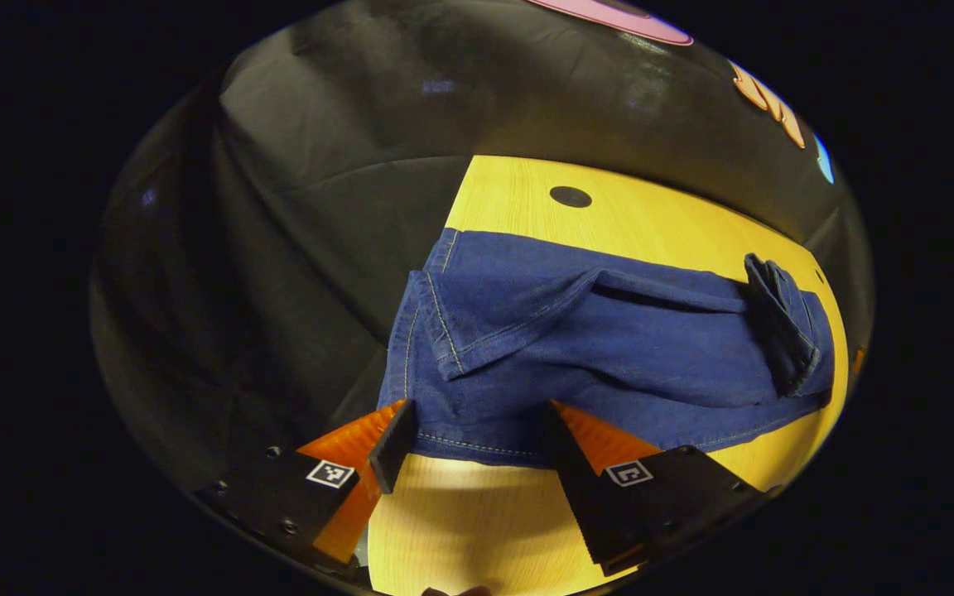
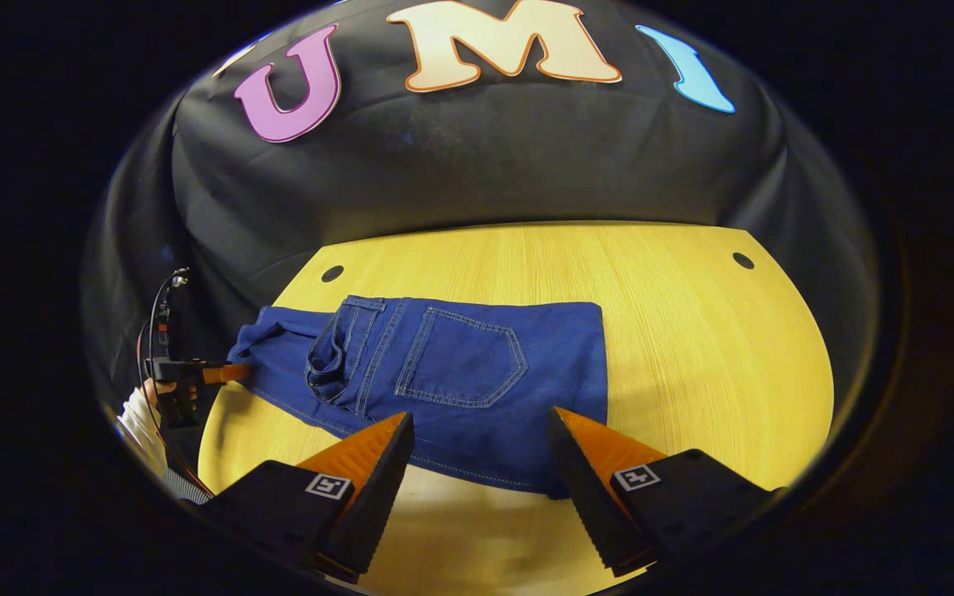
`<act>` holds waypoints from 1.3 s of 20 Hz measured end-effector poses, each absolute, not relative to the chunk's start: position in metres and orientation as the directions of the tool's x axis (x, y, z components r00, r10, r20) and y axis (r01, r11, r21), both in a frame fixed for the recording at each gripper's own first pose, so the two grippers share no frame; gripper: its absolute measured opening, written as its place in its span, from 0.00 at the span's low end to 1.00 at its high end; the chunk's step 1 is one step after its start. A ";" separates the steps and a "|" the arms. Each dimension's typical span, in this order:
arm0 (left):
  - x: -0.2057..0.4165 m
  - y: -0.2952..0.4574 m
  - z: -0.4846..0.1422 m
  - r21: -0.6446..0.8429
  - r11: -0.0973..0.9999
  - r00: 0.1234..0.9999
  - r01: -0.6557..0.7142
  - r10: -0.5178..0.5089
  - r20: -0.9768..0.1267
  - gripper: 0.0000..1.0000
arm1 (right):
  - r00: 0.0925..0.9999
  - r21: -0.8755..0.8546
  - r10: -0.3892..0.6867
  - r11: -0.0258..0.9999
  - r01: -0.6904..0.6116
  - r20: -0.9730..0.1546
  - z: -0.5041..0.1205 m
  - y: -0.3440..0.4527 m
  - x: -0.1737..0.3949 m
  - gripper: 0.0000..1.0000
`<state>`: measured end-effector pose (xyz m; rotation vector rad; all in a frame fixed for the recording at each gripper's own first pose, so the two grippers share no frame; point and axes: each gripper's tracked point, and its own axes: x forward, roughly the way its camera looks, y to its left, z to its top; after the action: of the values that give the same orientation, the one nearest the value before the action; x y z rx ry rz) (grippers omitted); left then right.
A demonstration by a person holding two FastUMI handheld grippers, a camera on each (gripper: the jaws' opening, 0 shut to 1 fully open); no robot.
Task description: Grasp the waist and the cuffs of the jeans and fold them to make the two legs overlap; first hold the waist and fold one-third of the jeans toward the cuffs, then hold the cuffs and fold the remaining one-third in the same direction to finish folding.
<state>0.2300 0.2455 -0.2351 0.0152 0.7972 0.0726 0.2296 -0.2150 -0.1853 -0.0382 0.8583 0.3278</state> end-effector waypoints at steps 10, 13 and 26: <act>0.229 0.242 -0.232 0.017 1.000 0.711 -0.005 0.016 -0.703 0.81 | 0.609 0.113 0.285 0.946 -0.304 -0.740 -0.183 -0.213 0.224 0.94; 0.231 0.237 -0.227 0.008 1.000 0.725 0.009 -0.001 -0.689 0.55 | 0.612 0.107 0.277 0.948 -0.300 -0.741 -0.182 -0.219 0.220 0.99; 0.243 0.225 -0.214 -0.050 0.994 0.786 -0.099 0.047 -0.616 0.00 | 0.627 0.078 0.237 0.960 -0.271 -0.742 -0.176 -0.244 0.209 0.94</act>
<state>0.2432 0.2254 -0.2136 -0.0807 0.6617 0.0790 0.2089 -0.2442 -0.1762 -0.0423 0.8447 0.2913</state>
